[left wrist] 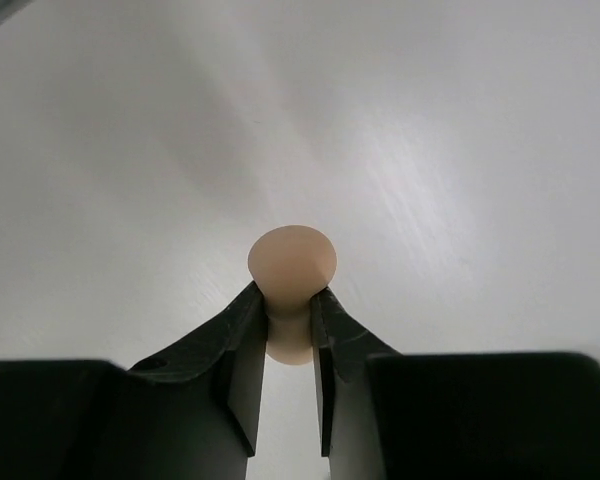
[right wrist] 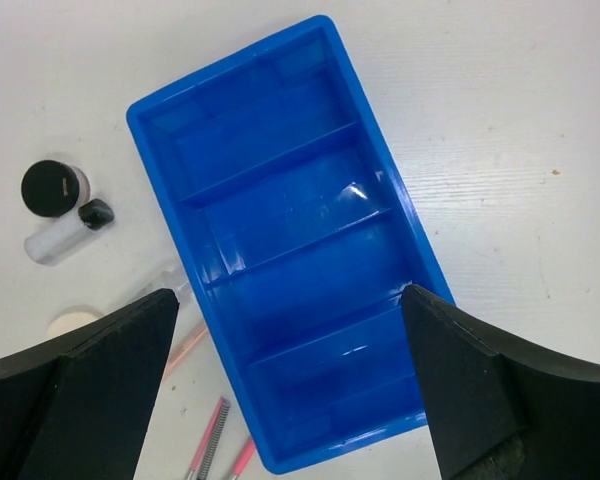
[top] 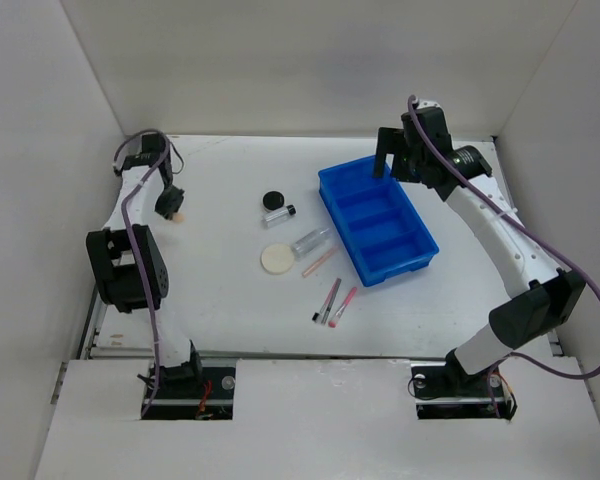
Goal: Organize the makeup
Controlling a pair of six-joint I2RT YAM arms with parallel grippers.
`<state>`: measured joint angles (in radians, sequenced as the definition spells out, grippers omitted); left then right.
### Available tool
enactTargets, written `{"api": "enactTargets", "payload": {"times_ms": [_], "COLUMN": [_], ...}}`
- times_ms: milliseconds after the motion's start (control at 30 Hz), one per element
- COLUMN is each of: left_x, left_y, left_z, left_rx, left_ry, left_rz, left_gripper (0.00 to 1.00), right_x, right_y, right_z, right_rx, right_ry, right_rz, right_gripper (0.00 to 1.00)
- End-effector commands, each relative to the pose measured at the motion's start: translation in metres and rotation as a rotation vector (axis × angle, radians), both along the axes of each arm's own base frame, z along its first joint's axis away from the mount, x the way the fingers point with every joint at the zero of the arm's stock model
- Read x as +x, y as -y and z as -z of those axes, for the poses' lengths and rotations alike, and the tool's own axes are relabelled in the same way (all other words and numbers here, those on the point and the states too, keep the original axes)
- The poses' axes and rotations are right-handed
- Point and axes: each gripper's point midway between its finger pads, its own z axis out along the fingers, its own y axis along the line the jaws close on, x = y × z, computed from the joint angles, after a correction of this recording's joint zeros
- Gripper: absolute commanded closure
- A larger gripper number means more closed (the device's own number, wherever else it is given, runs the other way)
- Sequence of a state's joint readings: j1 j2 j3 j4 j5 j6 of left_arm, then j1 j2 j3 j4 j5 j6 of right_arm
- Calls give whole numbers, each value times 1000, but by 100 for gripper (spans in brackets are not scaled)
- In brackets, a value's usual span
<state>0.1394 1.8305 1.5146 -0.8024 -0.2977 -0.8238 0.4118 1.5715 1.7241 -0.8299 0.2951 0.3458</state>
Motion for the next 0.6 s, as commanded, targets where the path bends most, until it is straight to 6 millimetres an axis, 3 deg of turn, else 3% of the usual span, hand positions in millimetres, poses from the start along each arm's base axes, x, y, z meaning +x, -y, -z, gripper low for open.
{"api": "enactTargets", "payload": {"times_ms": [0, 100, 133, 167, 233, 267, 333, 367, 400, 433, 467, 500, 567], "left_x": [31, 48, 55, 63, 72, 79, 79, 73, 80, 79, 79, 84, 83], "left_y": [42, 80, 106, 128, 179, 199, 243, 271, 289, 305, 331, 346, 376], "left_z": [-62, -85, -88, -106, -112, -128, -140, -125, -152, -153, -138, -151, -151], "left_rx": [-43, -60, -72, -104, -161, -183, -240, -254, -241, -247, -278, -294, -390], "left_ry": [159, 231, 249, 303, 346, 394, 425, 363, 422, 419, 389, 438, 469], "left_rz": [231, 372, 448, 529, 676, 733, 879, 947, 998, 1054, 1101, 1132, 1178], "left_gripper": [90, 90, 90, 90, 90, 90, 90, 90, 90, 90, 90, 90, 90], "right_x": [-5, -9, -12, -13, -20, -22, -27, -33, -35, -38, -45, -48, -55], "right_y": [12, 23, 26, 28, 36, 39, 49, 53, 57, 60, 63, 68, 70], "right_z": [-12, -14, -20, -25, -31, -36, -38, -48, -49, -54, -59, -58, -56], "right_rx": [0, -12, -2, 8, 11, 26, 12, 31, 40, 42, 51, 58, 66], "right_ry": [38, 55, 76, 88, 111, 126, 143, 171, 174, 189, 205, 206, 205], "right_rz": [60, 114, 129, 143, 179, 199, 241, 259, 273, 281, 281, 295, 300], "right_gripper": [0, 0, 0, 0, 0, 0, 0, 0, 0, 0, 0, 0, 0]}}
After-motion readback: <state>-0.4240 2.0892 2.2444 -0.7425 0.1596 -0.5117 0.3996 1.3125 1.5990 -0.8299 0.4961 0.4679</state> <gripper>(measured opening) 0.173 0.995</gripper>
